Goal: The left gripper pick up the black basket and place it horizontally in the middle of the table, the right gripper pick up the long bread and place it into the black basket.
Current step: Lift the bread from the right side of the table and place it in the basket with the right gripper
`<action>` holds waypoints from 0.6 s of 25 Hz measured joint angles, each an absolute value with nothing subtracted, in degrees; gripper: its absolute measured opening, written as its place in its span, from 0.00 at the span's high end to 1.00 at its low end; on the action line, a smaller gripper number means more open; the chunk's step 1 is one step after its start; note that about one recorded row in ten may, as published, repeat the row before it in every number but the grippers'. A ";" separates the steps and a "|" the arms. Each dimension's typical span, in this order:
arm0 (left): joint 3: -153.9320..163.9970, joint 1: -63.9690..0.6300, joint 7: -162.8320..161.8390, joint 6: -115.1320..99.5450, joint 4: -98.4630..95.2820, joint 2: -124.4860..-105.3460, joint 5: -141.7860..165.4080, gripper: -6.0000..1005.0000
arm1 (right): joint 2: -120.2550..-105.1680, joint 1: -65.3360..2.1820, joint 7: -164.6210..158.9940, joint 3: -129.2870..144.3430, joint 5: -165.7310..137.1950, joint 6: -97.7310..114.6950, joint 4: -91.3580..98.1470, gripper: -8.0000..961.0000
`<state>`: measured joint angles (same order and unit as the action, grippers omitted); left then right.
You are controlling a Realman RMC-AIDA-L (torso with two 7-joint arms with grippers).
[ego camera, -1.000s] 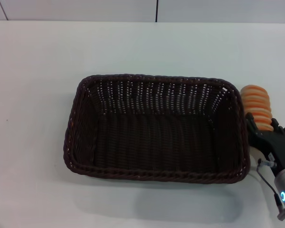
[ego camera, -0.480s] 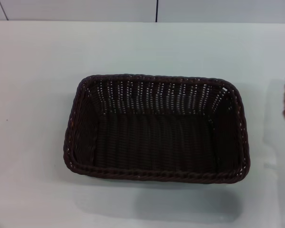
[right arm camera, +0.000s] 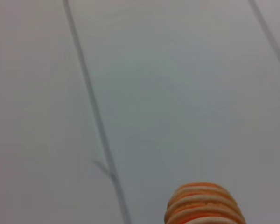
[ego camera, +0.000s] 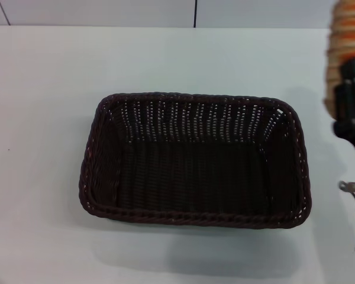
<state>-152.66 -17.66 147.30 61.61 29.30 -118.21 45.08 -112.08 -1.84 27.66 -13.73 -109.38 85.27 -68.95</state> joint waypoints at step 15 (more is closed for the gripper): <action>-152.66 -17.58 147.30 61.79 29.57 -118.21 45.04 0.18 | -109.79 -11.47 24.85 -10.74 -113.45 69.22 -69.15 0.61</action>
